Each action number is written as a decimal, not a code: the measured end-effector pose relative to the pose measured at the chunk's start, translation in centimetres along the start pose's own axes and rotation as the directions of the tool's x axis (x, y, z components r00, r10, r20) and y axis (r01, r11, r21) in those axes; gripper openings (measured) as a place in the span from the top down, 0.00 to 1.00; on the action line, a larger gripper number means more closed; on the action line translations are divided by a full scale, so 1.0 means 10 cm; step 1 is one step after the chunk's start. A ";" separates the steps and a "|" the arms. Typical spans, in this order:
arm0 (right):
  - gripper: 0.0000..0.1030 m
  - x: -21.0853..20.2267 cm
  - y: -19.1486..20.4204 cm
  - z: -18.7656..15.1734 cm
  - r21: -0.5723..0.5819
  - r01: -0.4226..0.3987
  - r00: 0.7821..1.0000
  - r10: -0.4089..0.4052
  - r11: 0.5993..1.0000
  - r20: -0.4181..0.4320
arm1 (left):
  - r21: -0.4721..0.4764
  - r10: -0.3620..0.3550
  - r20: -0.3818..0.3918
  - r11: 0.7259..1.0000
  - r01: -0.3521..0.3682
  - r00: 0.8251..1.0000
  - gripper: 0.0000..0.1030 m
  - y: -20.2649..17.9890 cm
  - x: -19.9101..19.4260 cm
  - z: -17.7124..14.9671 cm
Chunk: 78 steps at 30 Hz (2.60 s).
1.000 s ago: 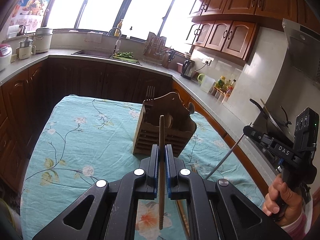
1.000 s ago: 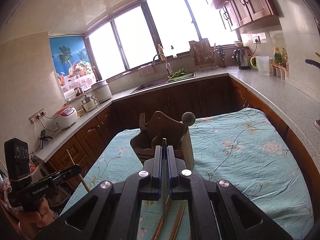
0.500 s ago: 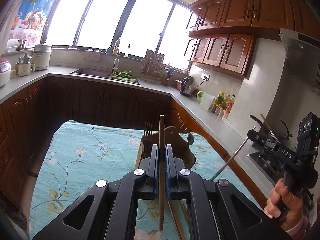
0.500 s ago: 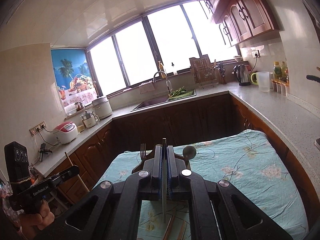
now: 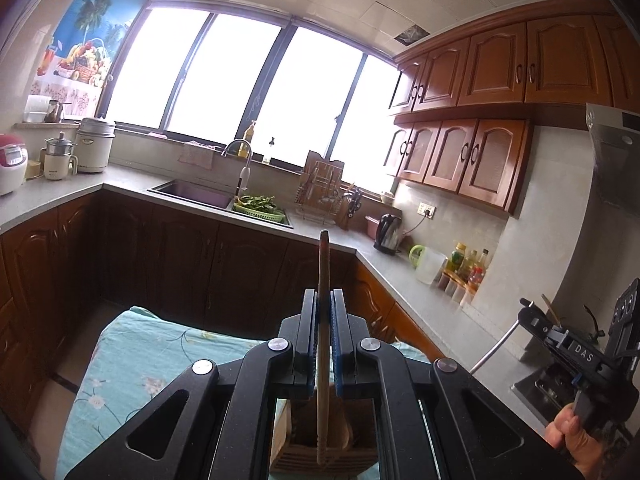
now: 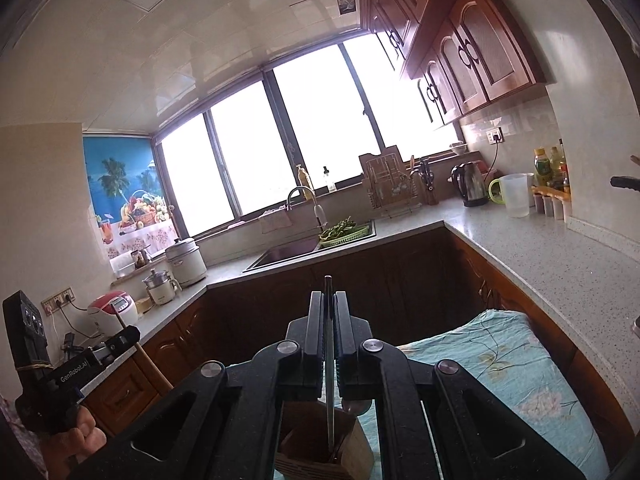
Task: Organize utensils
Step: 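Lower the chopstick into the caddy and open the left tool, then move the left tool back to the remaining chopsticks on the table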
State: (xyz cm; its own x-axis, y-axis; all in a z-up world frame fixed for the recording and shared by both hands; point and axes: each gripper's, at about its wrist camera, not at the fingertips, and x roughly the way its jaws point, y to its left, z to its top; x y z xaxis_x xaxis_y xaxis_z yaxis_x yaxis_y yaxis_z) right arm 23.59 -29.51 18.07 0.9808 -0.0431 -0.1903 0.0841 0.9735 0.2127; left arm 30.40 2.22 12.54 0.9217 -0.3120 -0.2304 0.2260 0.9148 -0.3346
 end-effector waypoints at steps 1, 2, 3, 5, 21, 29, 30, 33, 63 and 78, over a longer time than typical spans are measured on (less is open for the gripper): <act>0.96 0.06 -0.02 -0.02 0.001 0.005 1.000 -0.005 1.000 -0.005 | -0.006 0.014 0.006 1.000 -0.014 1.000 0.96 0.02 0.08 -0.03; 0.96 0.11 -0.04 -0.06 0.000 0.009 1.000 -0.009 1.000 -0.010 | -0.014 0.024 0.004 1.000 -0.024 1.000 0.96 0.04 0.16 -0.08; 0.96 0.17 -0.05 -0.10 -0.002 0.011 1.000 -0.011 1.000 -0.015 | -0.028 0.028 0.007 0.999 -0.027 1.000 0.96 0.05 0.24 -0.14; 0.96 0.27 -0.08 -0.21 -0.006 0.020 0.999 -0.021 1.000 -0.032 | -0.045 0.046 0.001 0.998 -0.046 0.999 0.96 0.09 0.38 -0.28; 0.96 0.66 -0.20 -0.79 -0.004 0.020 0.985 -0.021 1.000 -0.174 | -0.032 0.068 -0.137 0.997 -0.073 0.988 0.95 0.00 1.20 -0.85; 0.95 0.69 -0.22 -0.78 0.010 0.020 0.980 -0.018 1.000 -0.197 | -0.029 0.056 -0.143 0.998 -0.061 0.988 0.95 0.07 1.16 -0.63; 0.95 0.69 -0.22 -0.78 0.012 0.020 0.980 -0.017 1.000 -0.199 | -0.030 0.053 -0.153 0.998 -0.058 0.987 0.95 0.07 1.19 -0.62; 0.90 0.69 -0.25 -0.76 0.030 0.005 0.978 0.001 1.000 -0.206 | -0.036 0.038 -0.188 0.998 -0.045 0.981 0.80 0.15 1.14 -0.62; 0.03 -0.73 -0.52 -1.38 0.092 0.038 0.974 -0.016 0.995 -0.225 | -0.050 0.073 -0.289 0.995 -0.092 0.954 0.21 0.02 -0.47 -1.22; 0.03 -0.90 -0.69 -1.99 0.061 0.124 0.918 -0.092 0.990 -0.385 | -0.020 0.081 -0.428 0.995 -0.099 0.900 0.21 -0.13 -0.57 -1.47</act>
State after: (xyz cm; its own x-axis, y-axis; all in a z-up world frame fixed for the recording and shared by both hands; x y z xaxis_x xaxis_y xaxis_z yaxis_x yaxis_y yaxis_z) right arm 10.70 -31.35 -0.71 0.8254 -0.0423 -0.5630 0.2161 0.9449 0.2459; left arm 20.24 -0.99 0.83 0.7135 -0.3162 -0.6253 0.1269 0.9359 -0.3285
